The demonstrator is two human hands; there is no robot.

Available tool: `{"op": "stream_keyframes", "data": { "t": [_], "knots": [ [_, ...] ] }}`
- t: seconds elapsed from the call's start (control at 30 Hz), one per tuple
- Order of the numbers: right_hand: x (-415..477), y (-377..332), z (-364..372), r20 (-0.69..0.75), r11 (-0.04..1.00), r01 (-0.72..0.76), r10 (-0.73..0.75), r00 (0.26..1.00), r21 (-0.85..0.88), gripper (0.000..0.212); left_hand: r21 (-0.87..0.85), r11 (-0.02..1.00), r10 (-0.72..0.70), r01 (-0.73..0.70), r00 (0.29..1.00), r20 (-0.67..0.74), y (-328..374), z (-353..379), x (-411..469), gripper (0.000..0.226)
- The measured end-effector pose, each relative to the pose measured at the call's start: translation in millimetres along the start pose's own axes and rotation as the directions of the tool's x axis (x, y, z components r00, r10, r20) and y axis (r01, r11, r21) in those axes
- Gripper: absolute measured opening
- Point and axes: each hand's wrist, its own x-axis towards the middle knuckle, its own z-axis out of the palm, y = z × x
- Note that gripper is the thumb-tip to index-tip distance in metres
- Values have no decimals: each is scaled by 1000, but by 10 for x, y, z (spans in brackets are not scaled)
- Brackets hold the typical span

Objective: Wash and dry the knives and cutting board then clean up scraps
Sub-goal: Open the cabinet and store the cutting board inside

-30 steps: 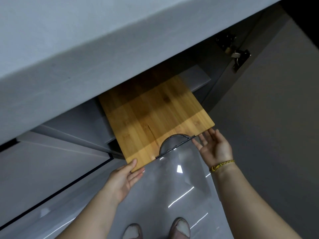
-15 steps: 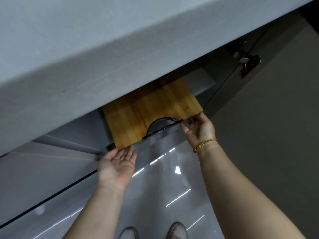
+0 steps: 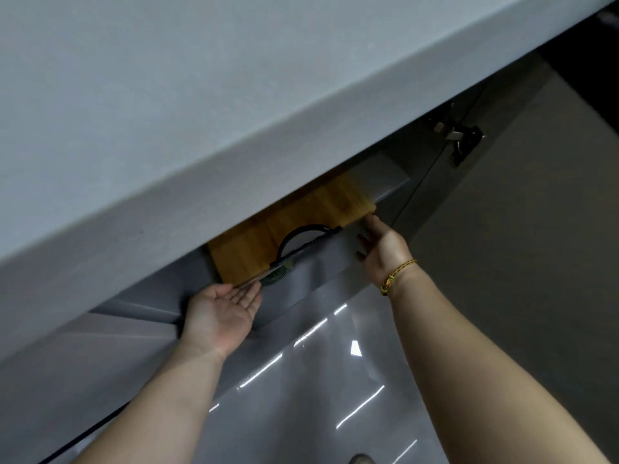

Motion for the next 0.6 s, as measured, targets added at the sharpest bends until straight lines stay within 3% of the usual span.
{"op": "stream_keyframes", "data": {
  "t": [0.17,0.37,0.5,0.6],
  "knots": [
    [-538,-44,-166,29,996,78,-79,996,35,42,208,978,-20,-2,994,106,-152,108,-372,51],
    [-1739,-219,-613,-9,958,285,-284,959,35,42,380,922,-217,72,909,355,-595,446,-1304,40],
    [-2700,-405,-1096,-64,859,495,-506,860,-132,28,515,850,-358,106,834,420,-1026,686,-1954,41],
    [-3342,-608,-1429,-202,736,636,-676,709,-230,20,616,779,-458,115,776,434,-1409,868,-2412,42]
  ]
}}
